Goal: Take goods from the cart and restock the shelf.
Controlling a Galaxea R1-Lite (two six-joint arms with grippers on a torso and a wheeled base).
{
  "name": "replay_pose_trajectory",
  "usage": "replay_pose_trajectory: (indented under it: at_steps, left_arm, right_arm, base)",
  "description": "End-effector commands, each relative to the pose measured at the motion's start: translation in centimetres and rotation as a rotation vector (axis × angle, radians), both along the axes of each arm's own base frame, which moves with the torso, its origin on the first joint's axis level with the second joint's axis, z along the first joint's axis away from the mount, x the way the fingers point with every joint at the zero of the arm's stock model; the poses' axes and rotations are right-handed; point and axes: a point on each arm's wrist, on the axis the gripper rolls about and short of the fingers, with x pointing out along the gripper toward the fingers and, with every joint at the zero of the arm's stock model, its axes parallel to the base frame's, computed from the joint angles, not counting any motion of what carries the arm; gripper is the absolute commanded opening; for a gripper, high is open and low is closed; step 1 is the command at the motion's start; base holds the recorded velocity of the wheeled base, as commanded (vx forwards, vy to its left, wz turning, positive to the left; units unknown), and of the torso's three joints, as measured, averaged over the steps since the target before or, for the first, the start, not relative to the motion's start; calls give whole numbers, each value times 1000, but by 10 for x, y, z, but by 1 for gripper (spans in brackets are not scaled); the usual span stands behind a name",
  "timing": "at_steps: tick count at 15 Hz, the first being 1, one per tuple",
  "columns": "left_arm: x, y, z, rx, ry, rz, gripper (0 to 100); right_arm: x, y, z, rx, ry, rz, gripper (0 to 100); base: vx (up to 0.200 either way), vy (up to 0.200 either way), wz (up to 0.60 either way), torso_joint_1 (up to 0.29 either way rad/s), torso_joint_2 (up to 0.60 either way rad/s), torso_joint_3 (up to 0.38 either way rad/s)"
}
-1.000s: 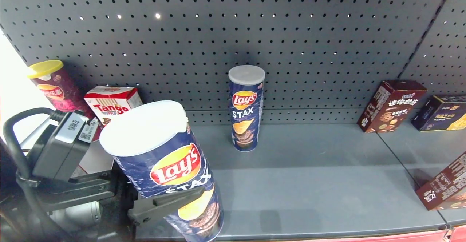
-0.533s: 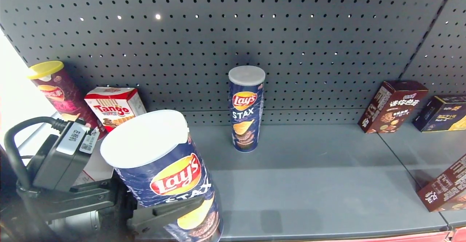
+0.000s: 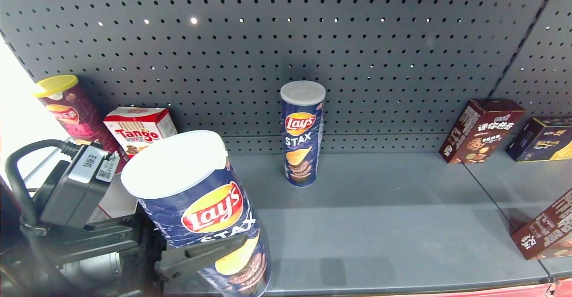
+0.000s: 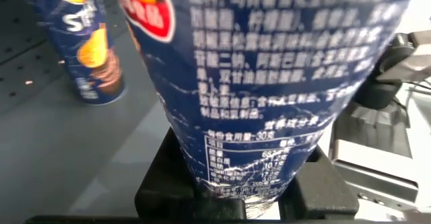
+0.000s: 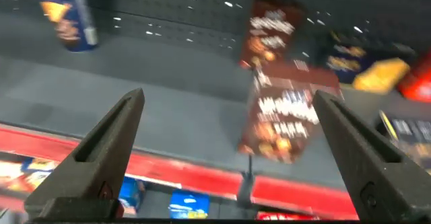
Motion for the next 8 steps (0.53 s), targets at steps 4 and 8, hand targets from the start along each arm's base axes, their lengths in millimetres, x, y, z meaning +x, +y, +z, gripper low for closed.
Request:
replay_pose_trajectory:
  at_steps: [4, 8]
  left_arm:
    - [1, 1, 0, -1, -1, 8, 0]
    - [2, 3, 0, -1, -1, 20, 0]
  right_arm:
    - [76, 9, 35, -49, 182, 207, 100]
    - [135, 31, 40, -71, 227, 327, 100]
  base:
    - [0, 0, 0, 0, 0, 0]
    - [0, 0, 0, 0, 0, 0]
